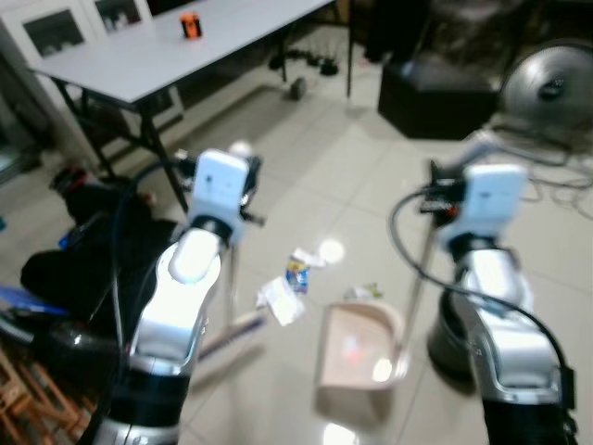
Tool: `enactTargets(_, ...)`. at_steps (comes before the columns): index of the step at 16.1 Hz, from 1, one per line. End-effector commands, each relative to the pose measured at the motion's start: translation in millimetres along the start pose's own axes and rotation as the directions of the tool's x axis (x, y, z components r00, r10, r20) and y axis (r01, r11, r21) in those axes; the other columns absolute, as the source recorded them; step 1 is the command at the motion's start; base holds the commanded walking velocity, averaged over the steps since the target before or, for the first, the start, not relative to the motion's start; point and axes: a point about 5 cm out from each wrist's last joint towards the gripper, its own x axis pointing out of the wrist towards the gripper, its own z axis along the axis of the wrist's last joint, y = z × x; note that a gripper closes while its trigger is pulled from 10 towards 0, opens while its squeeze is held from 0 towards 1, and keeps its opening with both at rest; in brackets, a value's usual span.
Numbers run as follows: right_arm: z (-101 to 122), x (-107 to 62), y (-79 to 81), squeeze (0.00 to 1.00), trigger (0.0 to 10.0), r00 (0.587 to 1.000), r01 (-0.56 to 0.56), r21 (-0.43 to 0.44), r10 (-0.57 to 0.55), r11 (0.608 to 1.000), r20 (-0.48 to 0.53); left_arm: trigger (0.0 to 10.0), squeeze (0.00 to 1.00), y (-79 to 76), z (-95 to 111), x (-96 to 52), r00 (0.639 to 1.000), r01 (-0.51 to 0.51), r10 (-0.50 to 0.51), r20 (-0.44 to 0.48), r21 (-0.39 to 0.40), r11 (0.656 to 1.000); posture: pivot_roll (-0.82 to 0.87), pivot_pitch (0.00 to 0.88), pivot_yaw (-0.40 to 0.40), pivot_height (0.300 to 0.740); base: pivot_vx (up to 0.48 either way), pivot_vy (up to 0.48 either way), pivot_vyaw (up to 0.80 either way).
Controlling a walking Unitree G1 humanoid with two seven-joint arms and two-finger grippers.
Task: Sweep floor
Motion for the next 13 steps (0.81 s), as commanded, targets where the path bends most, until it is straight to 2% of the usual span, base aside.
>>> enactTargets(1, 10.1, -0.4, 9.7, 0.00, 10.0, 0.998, -0.026, 0.025, 0.024, 0.999, 0.057, 10.0, 0.00, 10.3, 0.4, 0.8, 1.000, -0.027, 0.027, 0.008, 0.035, 0.999, -0.03, 0.017, 0.088, 0.740, 0.382, 0.000, 0.00)
enactTargets(5, 7.7, -5.0, 9.4, 0.00, 10.0, 0.999, -0.031, 0.028, 0.030, 0.999, 0.046, 10.0, 0.00, 11.1, -3.9, 0.7, 0.999, -0.037, 0.038, -0.009, 0.015, 0.999, -0.03, 0.019, 0.085, 0.740, 0.383, 0.000, 0.00)
enactTargets(8, 6.1, -4.7, 12.2, 0.00, 10.0, 0.997, -0.067, -0.018, 0.068, 0.998, 0.033, 10.0, 0.00, 12.2, -6.9, -2.2, 0.999, -0.049, 0.049, -0.020, 0.009, 0.999, -0.03, 0.017, 0.072, 0.740, 0.384, 0.000, 0.00)
enactTargets(13, 7.1, -2.8, 14.4, 0.00, 10.0, 0.995, -0.091, -0.033, 0.092, 0.995, 0.032, 10.0, 0.00, 13.0, -11.2, -5.3, 0.997, -0.065, 0.064, -0.032, 0.000, 0.998, -0.04, 0.012, 0.057, 0.740, 0.380, 0.000, 0.76)
